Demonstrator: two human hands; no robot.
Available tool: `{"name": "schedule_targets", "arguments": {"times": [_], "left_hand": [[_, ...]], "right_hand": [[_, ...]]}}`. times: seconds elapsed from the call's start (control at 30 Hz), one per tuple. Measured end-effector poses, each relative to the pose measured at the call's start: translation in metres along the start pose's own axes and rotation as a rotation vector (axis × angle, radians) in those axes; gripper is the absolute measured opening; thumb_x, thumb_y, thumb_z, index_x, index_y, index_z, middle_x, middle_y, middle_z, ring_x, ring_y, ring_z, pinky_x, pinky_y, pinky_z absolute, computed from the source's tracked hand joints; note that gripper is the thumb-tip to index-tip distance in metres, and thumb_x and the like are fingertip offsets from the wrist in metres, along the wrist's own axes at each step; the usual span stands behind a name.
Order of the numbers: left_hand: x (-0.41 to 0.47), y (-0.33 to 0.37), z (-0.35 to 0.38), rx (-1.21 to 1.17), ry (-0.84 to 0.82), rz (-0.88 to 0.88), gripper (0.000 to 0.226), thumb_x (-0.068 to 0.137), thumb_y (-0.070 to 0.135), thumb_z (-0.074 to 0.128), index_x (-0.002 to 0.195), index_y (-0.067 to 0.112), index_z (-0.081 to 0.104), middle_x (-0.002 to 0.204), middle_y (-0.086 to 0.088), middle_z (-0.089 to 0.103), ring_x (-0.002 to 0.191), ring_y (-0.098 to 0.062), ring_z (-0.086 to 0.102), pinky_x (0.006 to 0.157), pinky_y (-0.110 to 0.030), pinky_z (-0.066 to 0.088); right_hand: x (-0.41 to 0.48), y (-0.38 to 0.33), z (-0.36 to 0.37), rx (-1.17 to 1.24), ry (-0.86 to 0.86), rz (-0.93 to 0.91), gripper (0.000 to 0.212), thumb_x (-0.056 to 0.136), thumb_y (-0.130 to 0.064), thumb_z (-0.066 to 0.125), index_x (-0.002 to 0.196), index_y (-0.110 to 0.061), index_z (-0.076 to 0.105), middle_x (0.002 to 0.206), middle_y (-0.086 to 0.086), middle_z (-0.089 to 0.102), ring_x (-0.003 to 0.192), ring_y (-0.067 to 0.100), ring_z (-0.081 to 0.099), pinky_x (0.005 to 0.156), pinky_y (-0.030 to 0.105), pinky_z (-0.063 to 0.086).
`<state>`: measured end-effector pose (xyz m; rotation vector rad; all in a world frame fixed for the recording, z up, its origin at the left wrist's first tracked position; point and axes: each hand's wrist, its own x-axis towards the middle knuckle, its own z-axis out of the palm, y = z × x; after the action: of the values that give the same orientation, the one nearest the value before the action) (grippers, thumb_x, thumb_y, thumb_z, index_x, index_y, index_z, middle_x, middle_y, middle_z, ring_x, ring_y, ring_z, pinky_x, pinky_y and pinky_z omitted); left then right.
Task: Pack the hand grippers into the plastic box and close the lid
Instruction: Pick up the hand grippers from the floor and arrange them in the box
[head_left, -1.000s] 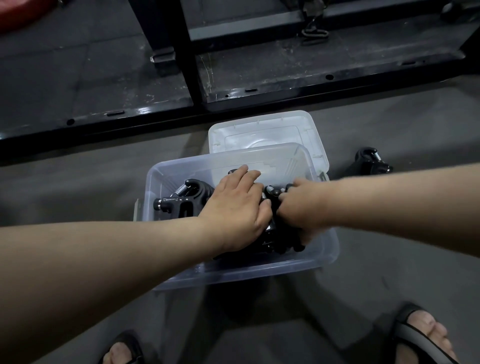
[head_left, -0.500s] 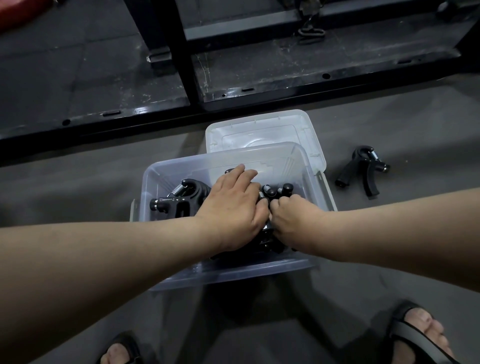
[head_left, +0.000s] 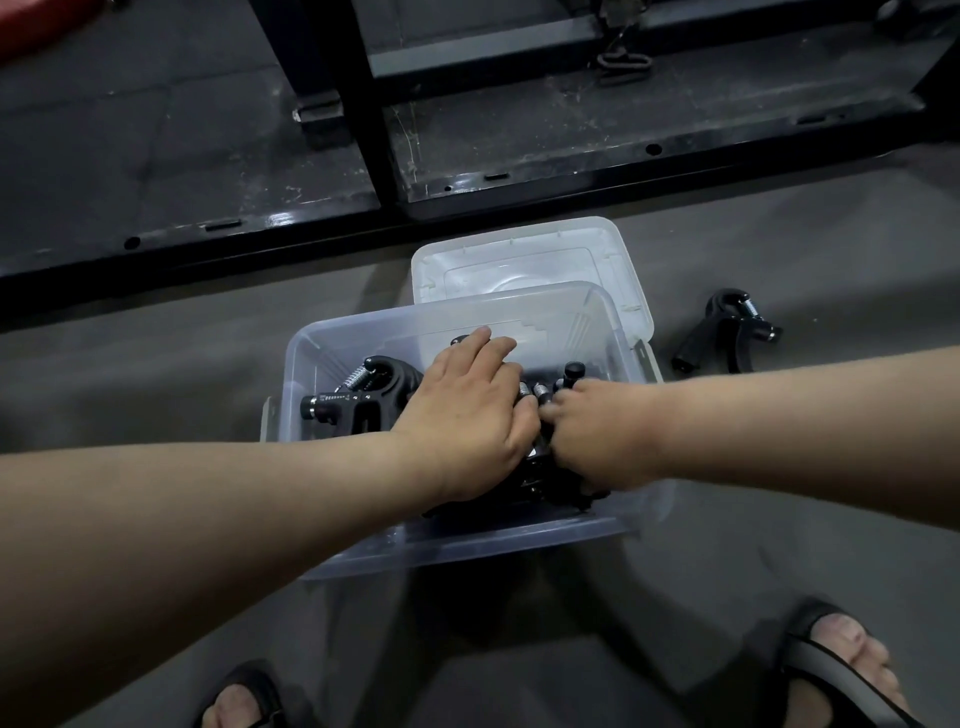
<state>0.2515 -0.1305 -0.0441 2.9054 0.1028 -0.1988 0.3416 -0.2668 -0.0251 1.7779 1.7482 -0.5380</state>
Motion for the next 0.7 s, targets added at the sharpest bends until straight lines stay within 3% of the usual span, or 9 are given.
{"name": "schedule_targets", "arguments": {"times": [0.1, 0.2, 0.33, 0.5, 0.7], "left_hand": [[0.000, 0.000, 0.000, 0.014, 0.003, 0.004, 0.061, 0.092, 0.048, 0.014, 0.130, 0.016, 0.050, 0.157, -0.002, 0.028, 0.149, -0.022, 0.007, 0.121, -0.038, 0.009], [0.000, 0.001, 0.000, 0.006, -0.009, 0.002, 0.058, 0.093, 0.046, 0.018, 0.132, 0.016, 0.049, 0.157, -0.002, 0.026, 0.149, -0.021, 0.006, 0.121, -0.038, 0.008], [0.000, 0.000, 0.001, 0.009, -0.005, 0.006, 0.057, 0.094, 0.046, 0.019, 0.132, 0.016, 0.050, 0.157, -0.003, 0.027, 0.149, -0.021, 0.006, 0.121, -0.037, 0.007], [0.000, 0.000, 0.001, 0.009, 0.007, 0.012, 0.056, 0.094, 0.045, 0.020, 0.129, 0.015, 0.052, 0.156, -0.003, 0.030, 0.148, -0.022, 0.009, 0.120, -0.038, 0.009], [0.000, 0.000, 0.002, 0.018, 0.012, 0.011, 0.062, 0.091, 0.048, 0.014, 0.128, 0.015, 0.052, 0.155, -0.004, 0.031, 0.148, -0.023, 0.010, 0.120, -0.038, 0.011]], "right_hand": [[-0.005, 0.025, -0.008, 0.008, 0.048, 0.098, 0.068, 0.080, -0.063, 0.063, 0.127, -0.016, 0.052, 0.125, 0.008, 0.048, 0.114, 0.028, 0.049, 0.096, 0.037, 0.037], [-0.002, 0.036, -0.006, -0.050, -0.025, 0.184, 0.088, 0.066, -0.079, 0.062, 0.124, -0.013, 0.049, 0.119, 0.007, 0.054, 0.111, 0.027, 0.052, 0.100, 0.040, 0.029], [0.009, 0.032, -0.010, 0.004, -0.120, 0.194, 0.092, 0.060, -0.078, 0.067, 0.126, -0.016, 0.047, 0.114, 0.003, 0.060, 0.108, 0.027, 0.056, 0.105, 0.047, 0.023], [0.009, 0.031, -0.018, 0.031, -0.096, 0.138, 0.090, 0.057, -0.076, 0.072, 0.123, -0.018, 0.054, 0.102, -0.001, 0.048, 0.092, 0.020, 0.039, 0.098, 0.042, 0.030], [0.008, 0.007, -0.005, -0.098, -0.090, 0.161, 0.096, 0.061, -0.068, 0.076, 0.132, -0.008, 0.049, 0.121, 0.009, 0.050, 0.112, 0.025, 0.041, 0.095, 0.039, 0.031]]}}
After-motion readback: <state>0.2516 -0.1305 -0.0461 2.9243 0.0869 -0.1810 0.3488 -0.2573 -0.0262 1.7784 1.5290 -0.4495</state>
